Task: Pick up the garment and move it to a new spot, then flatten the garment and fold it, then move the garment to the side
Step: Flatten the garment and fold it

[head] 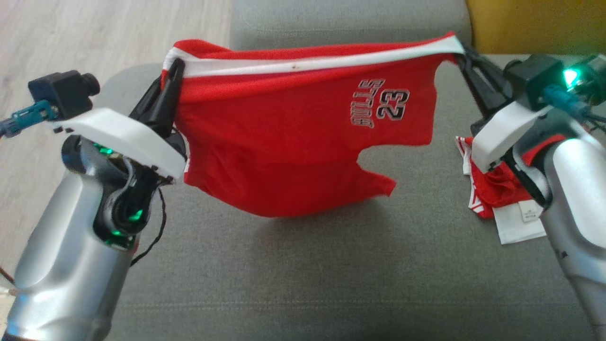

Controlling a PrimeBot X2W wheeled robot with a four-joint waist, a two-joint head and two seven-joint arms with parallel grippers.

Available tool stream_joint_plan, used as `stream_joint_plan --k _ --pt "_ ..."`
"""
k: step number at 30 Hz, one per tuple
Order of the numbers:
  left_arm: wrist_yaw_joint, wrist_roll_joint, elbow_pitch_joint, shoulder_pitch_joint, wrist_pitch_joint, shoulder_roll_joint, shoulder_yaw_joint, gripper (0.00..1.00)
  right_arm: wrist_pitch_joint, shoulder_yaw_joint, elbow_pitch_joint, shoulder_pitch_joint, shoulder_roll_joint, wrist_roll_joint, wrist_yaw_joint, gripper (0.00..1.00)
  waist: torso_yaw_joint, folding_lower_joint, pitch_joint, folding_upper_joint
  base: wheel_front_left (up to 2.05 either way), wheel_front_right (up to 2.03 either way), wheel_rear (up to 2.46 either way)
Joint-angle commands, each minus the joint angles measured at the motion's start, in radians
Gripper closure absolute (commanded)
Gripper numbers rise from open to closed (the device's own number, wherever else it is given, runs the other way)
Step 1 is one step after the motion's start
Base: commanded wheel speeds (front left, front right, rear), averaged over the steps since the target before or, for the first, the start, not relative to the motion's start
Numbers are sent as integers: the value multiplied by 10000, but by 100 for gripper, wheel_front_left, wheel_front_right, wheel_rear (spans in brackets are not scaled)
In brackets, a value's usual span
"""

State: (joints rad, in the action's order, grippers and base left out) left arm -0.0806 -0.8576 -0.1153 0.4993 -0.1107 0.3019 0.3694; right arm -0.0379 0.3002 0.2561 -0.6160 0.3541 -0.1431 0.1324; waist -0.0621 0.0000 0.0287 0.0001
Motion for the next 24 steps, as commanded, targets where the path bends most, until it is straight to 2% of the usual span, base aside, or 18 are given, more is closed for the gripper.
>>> stream_joint_plan --k 1,7,10,14,19,24 --pt "-107 -38 435 598 -30 518 -688 100 -87 -47 -354 -241 216 -78 -17 100 17 0 -100 -1 0 0 0" --pt "-327 -83 862 1296 -738 851 -768 100 -711 399 -635 -1271 351 -316 -17 100 184 0 -1246 -1 0 0 0" --pt "-117 30 618 2349 -1222 1080 -642 100 -983 879 -511 -2461 432 -397 -17 100 321 0 -2232 -1 0 0 0" --pt "116 115 -316 4421 -1353 1114 -842 100 -1054 1426 -6 -4768 491 -362 -17 100 517 0 -3898 -1 0 0 0" --pt "657 802 -1901 7486 -429 961 -918 100 -567 1128 1377 -7902 66 124 -17 100 627 0 -5635 -1 0 0 0" --pt "822 1708 -3692 10105 1600 564 -1031 100 614 -42 2760 -10129 -756 1303 -17 100 622 0 -6622 -1 0 0 0"
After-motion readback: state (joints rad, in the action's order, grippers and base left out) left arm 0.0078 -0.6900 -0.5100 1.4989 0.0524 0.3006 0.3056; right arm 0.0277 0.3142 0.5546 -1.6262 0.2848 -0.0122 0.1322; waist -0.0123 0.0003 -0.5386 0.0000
